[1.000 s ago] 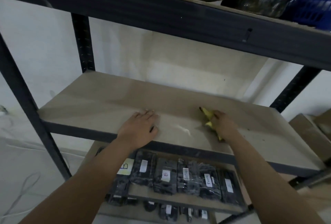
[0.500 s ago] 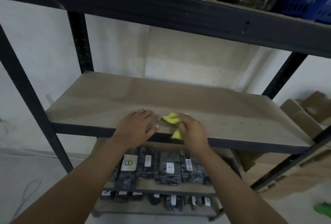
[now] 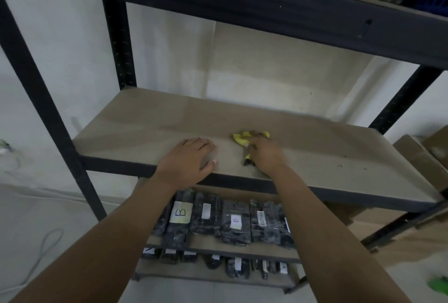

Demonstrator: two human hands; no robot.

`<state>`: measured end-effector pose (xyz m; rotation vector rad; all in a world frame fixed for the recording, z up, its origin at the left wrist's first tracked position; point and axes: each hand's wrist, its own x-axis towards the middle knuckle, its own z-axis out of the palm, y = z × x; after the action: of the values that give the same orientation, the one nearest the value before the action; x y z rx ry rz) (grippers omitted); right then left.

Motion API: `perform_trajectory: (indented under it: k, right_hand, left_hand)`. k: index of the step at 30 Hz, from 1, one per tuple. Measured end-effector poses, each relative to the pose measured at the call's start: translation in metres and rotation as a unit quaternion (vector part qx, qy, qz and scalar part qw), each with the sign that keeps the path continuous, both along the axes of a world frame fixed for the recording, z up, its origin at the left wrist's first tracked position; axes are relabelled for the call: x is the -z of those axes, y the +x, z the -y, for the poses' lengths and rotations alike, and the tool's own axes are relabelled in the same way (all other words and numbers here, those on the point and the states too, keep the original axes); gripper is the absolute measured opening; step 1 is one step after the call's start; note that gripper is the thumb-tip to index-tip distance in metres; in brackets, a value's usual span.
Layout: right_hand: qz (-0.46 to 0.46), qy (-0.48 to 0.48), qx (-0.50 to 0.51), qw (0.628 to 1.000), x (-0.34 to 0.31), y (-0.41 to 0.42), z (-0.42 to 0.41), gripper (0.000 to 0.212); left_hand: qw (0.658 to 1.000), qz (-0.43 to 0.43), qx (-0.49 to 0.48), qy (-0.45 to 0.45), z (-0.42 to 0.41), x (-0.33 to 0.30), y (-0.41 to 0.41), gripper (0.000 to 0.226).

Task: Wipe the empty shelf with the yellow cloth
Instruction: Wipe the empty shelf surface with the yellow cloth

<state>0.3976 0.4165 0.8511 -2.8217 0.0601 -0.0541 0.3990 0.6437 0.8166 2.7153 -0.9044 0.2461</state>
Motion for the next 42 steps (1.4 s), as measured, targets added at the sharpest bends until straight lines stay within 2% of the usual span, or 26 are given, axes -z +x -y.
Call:
perform_trajectory:
  k: [4,6,8,10,11,12,13,14,17,19,21,22,26,30,34,37,42]
  right_hand:
    - [0.066,0.064,-0.060,0.994,0.005,-0.041,-0.022,0.029]
    - [0.069,0.168,-0.074,0.981,0.003,-0.066,-0.021,0.025]
    - [0.013,0.348,-0.110,0.931,-0.003,-0.087,-0.014,0.024]
    - [-0.051,0.522,-0.105,0.845,-0.009,-0.096,-0.006,0.024]
    - [-0.056,0.563,-0.079,0.821,-0.011,-0.095,-0.001,0.025]
    - [-0.038,0.581,-0.039,0.812,-0.014,-0.091,0.005,0.025]
    - [-0.002,0.578,0.004,0.816,-0.017,-0.085,0.010,0.024]
    - [0.040,0.547,0.049,0.835,-0.019,-0.077,0.015,0.025]
    - [0.127,0.327,0.130,0.927,-0.019,-0.054,0.033,0.032]
    - [0.098,0.110,0.099,0.984,-0.006,-0.038,0.046,0.035]
    - [0.026,-0.089,0.025,0.995,0.011,-0.025,0.056,0.045]
    - [0.008,-0.130,0.006,0.992,0.017,-0.018,0.061,0.047]
    - [-0.008,-0.118,0.041,0.992,0.020,0.012,0.080,0.049]
    - [-0.024,-0.099,0.124,0.987,0.014,0.061,0.077,0.051]
    - [-0.003,-0.113,0.150,0.982,0.007,0.115,0.072,0.047]
    - [-0.005,-0.072,0.125,0.990,0.003,0.149,0.056,0.042]
    - [0.021,-0.044,-0.026,0.998,0.007,0.150,0.015,0.046]
  left_hand:
    - [0.999,-0.008,-0.006,-0.039,-0.001,-0.003,-0.002,0.048]
    - [0.998,-0.016,-0.014,-0.058,-0.002,-0.005,-0.003,0.046]
    - [0.997,-0.026,-0.019,-0.074,-0.004,-0.007,-0.005,0.046]
    - [0.996,-0.033,-0.019,-0.075,-0.003,-0.008,-0.006,0.046]
    - [0.997,-0.036,-0.016,-0.070,-0.003,-0.009,-0.005,0.045]
    - [0.997,-0.041,-0.013,-0.062,-0.002,-0.009,-0.005,0.046]
    - [0.997,-0.047,-0.011,-0.055,-0.002,-0.008,-0.004,0.045]
    - [0.997,-0.056,-0.008,-0.052,-0.003,-0.008,-0.002,0.045]
    - [0.993,-0.085,-0.013,-0.076,-0.006,-0.010,0.002,0.043]
    - [0.995,-0.057,-0.033,-0.068,-0.011,-0.012,0.008,0.041]
    - [0.997,-0.021,-0.077,-0.022,-0.019,-0.011,0.015,0.041]
    - [0.994,-0.016,-0.104,-0.005,-0.023,-0.011,0.018,0.042]
    - [0.985,0.000,-0.172,0.011,-0.025,-0.008,0.016,0.050]
    - [0.984,-0.001,-0.175,0.039,-0.022,-0.008,0.013,0.063]
    - [0.986,-0.005,-0.161,0.046,-0.026,-0.009,0.015,0.065]
    - [0.988,-0.011,-0.148,0.053,-0.027,-0.010,0.018,0.066]
    - [0.988,-0.017,-0.146,0.040,-0.027,-0.012,0.020,0.064]
